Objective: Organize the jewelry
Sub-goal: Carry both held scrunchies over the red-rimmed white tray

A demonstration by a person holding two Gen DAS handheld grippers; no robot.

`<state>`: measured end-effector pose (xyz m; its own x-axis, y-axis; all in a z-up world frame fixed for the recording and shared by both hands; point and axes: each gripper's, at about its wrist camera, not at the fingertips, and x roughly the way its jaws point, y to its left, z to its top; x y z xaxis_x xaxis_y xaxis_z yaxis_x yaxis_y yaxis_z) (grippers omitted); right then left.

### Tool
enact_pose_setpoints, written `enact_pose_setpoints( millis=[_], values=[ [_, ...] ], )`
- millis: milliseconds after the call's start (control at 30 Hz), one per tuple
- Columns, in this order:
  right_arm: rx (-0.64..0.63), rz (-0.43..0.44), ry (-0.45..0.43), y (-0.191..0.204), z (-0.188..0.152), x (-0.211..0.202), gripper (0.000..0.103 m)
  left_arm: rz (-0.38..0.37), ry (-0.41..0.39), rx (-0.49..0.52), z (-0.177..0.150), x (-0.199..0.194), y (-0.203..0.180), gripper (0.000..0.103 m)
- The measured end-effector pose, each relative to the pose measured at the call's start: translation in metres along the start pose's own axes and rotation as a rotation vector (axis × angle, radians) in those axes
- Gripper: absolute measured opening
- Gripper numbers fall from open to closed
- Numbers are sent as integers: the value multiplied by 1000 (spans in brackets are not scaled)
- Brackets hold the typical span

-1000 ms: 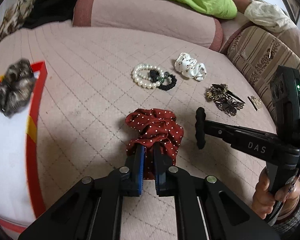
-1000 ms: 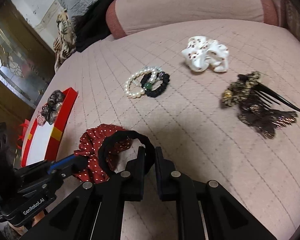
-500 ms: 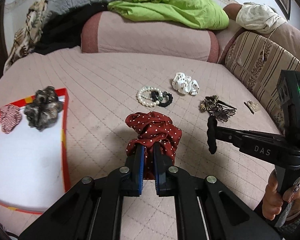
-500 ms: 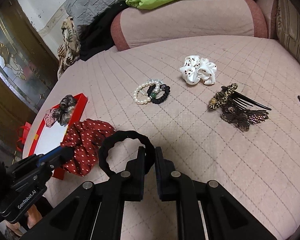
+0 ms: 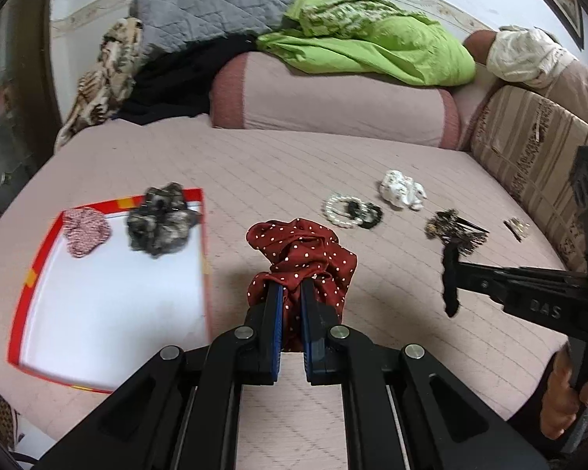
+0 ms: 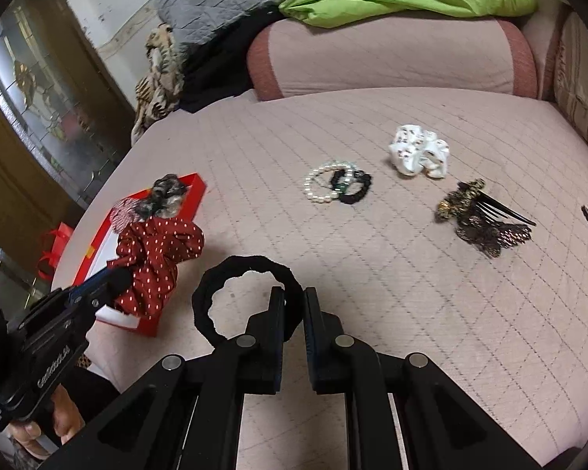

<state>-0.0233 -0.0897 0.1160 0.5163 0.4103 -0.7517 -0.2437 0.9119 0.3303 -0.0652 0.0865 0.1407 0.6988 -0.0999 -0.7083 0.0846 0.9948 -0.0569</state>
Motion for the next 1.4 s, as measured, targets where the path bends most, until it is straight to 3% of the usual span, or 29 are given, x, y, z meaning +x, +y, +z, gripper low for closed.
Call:
enact_pose_setpoints(
  millis=[300, 767, 1167, 1400],
  values=[
    [-93, 16, 15, 41, 7, 5, 11, 81, -52, -50, 2, -20, 35, 8],
    [-264, 37, 50, 126, 21, 31, 11, 236, -57, -193, 7, -29, 121, 8],
    [-324, 33, 116, 193, 29, 68, 11, 316, -37, -217, 28, -20, 194, 8],
    [-340, 27, 143, 219, 28, 94, 11, 311, -15, -241, 27, -6, 223, 8]
  ],
)
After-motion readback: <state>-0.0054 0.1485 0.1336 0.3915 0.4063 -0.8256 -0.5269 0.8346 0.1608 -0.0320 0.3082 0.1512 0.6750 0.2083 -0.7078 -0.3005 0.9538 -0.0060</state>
